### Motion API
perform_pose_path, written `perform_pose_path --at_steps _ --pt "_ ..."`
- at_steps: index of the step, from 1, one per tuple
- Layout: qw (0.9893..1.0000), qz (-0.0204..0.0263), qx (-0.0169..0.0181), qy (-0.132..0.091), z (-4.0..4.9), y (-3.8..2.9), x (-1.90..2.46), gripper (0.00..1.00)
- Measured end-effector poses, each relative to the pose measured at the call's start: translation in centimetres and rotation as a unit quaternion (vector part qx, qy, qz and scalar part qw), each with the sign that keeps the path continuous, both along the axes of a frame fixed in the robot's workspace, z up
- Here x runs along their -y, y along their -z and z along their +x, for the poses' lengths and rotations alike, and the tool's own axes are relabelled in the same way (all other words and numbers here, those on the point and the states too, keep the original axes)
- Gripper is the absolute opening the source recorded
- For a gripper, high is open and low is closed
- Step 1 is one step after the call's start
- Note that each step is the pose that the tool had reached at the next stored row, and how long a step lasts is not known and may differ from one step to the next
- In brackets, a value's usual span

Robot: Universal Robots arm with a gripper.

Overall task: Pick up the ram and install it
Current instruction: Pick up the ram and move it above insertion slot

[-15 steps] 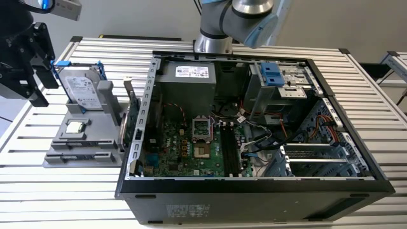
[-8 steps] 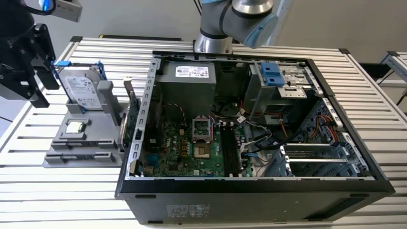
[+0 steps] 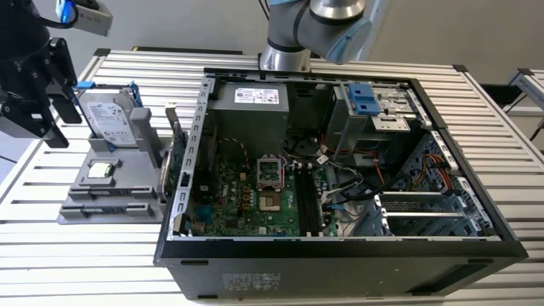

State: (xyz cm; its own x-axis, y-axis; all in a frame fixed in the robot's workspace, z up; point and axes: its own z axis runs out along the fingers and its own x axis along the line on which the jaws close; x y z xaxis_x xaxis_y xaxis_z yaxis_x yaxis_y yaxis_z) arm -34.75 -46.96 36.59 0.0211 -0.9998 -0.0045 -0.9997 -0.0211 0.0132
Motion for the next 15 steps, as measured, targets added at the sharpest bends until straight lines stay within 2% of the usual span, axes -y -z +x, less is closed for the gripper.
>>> perform_pose_path --at_steps 15 --pt "1.0 -0.0002 0.0014 0.0 0.0 1.34 -0.23 1.0"
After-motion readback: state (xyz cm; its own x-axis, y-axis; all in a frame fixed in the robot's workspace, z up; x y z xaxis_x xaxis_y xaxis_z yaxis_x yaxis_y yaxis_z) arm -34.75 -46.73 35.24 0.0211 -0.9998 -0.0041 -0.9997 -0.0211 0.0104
